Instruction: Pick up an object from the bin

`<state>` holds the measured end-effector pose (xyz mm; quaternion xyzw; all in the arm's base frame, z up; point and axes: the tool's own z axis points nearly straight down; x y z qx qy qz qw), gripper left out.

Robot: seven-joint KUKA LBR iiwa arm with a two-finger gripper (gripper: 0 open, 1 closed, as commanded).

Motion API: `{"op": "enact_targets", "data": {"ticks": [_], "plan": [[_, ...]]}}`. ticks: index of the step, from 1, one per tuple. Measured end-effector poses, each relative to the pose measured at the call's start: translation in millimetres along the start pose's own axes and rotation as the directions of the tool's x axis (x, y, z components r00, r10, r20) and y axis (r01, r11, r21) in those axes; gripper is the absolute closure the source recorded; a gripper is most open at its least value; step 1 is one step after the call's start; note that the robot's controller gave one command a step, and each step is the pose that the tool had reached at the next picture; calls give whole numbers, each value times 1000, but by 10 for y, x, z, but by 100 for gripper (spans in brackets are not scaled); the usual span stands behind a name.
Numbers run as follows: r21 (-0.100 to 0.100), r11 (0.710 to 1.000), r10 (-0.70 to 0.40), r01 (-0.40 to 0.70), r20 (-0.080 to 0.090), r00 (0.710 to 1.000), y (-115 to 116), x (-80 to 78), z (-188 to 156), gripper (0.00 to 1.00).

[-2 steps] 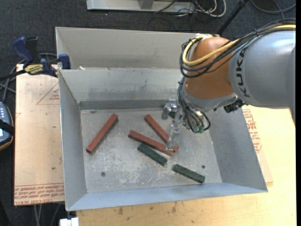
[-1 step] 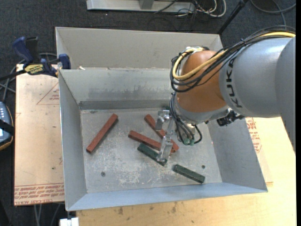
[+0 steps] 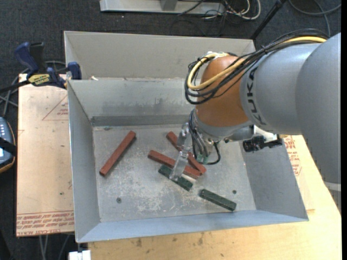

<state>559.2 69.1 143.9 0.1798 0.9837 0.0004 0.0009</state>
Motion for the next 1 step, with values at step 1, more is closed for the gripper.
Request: {"op": "enact_targets", "data": {"ticks": [1], "plan": [[-2, 991, -137, 137, 3, 991, -45, 29, 663, 0]]}}
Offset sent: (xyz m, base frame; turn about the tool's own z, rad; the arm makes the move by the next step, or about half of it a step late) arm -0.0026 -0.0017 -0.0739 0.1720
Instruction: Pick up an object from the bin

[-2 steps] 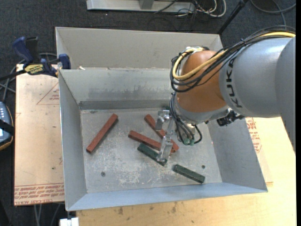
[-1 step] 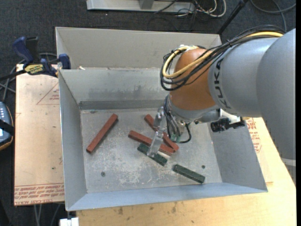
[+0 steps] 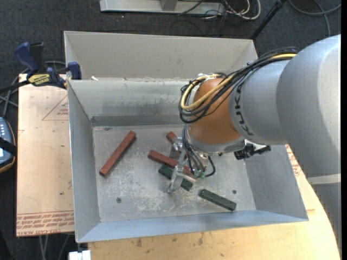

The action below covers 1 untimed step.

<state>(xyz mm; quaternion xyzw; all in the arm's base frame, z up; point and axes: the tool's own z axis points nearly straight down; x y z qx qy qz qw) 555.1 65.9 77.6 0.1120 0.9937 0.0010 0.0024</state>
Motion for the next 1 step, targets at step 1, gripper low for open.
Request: {"op": "enact_targets", "data": {"ticks": [1], "plan": [[-2, 992, 129, -129, 0, 992, 21, -42, 241, 100]]}}
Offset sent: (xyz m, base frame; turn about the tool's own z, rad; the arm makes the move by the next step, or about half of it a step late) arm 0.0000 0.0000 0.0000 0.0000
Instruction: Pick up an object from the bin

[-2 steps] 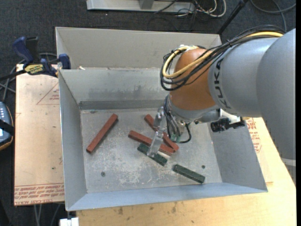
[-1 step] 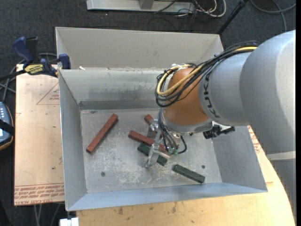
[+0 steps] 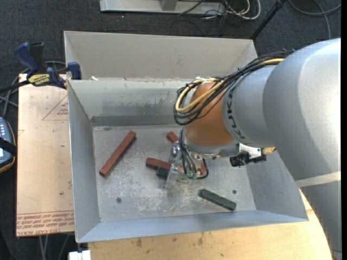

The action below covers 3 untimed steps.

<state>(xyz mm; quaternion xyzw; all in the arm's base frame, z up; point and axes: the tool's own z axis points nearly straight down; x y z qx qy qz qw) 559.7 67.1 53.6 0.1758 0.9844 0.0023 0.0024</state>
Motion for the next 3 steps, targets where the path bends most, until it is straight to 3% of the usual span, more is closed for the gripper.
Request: {"op": "enact_targets", "data": {"ticks": [3], "plan": [[2, 1000, 19, -19, 0, 1000, 6, -2, -124, 100]]}}
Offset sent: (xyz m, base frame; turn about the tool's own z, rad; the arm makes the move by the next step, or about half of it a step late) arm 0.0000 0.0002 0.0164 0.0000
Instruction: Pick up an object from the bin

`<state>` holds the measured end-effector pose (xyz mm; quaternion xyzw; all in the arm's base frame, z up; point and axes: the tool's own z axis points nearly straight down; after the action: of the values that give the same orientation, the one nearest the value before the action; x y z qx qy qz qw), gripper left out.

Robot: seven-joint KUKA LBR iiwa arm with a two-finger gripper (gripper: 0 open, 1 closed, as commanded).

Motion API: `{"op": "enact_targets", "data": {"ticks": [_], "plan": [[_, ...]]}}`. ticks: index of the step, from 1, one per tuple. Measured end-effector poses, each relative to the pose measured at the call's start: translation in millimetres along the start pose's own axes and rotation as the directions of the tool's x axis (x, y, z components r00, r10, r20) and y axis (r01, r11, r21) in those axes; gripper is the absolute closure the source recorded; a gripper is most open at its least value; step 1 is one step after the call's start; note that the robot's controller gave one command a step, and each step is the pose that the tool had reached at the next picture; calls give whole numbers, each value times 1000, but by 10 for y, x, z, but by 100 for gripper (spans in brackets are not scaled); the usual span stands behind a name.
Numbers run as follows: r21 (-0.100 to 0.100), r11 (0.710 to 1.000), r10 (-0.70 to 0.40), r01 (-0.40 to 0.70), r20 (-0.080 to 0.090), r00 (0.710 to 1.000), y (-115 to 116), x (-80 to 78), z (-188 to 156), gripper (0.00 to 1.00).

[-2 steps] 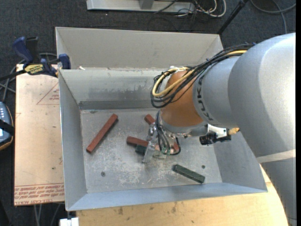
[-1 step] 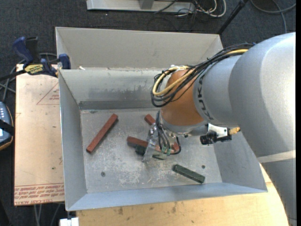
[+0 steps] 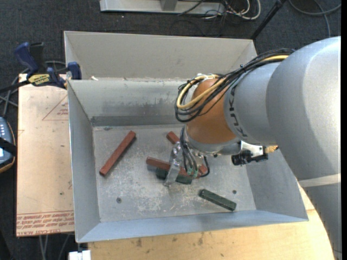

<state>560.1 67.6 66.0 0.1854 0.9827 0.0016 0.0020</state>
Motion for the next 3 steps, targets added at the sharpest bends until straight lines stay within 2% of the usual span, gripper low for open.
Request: {"op": "enact_targets", "data": {"ticks": [3], "plan": [[4, 1000, 2, -2, -6, 1000, -4, 10, -155, 100]]}}
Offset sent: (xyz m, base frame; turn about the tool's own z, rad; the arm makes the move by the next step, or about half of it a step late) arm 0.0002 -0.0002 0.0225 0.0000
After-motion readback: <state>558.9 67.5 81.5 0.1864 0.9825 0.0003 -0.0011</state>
